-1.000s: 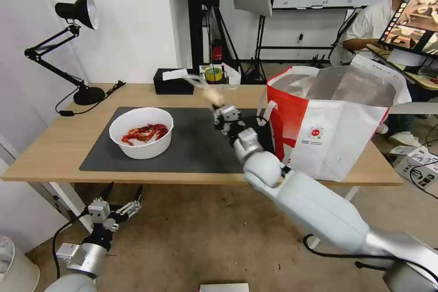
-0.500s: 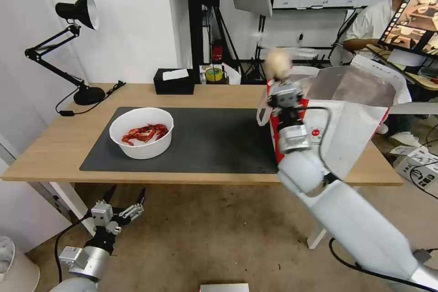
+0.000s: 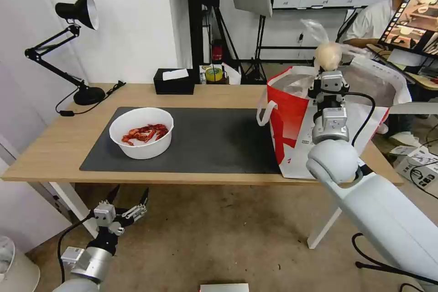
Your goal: Pick up the trash from the table and place it into the takeout bag.
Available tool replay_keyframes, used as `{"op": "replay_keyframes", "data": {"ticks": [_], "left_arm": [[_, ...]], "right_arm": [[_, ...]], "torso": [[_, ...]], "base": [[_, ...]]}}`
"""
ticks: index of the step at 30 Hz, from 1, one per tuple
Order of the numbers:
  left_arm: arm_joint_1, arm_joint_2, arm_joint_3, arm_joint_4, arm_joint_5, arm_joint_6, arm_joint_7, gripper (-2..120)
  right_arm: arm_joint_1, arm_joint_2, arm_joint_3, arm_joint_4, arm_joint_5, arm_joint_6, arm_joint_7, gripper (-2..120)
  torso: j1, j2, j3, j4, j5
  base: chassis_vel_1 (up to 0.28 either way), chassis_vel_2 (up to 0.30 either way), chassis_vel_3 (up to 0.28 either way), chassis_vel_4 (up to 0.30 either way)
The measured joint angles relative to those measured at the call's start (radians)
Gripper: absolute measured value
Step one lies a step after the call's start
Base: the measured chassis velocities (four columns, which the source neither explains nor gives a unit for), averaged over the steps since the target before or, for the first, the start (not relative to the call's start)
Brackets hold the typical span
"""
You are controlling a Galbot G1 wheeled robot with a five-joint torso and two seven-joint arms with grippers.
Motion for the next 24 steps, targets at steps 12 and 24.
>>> {"op": "replay_keyframes", "data": {"ticks": [12,24], "left_arm": [[-0.009,0.008,0.008,0.003,0.001,0.001,0.000,100],[-0.029,0.017,0.017,0.019,-0.001,0.001,-0.001,100]], "right_arm": [[0.049,-0.017,0.001,-0.022,0.038,0.003,0.003,54],[0.073,-0.010,-0.026,-0.036,0.046,0.004,0.003,96]], "torso": [[0.000,0.000,0.000,0.0000,-0.0001],[0.000,0.000,0.000,0.0000,0.0000]], "base": [[0.000,0.000,0.000,0.000],[0.000,0.000,0.000,0.000]]}}
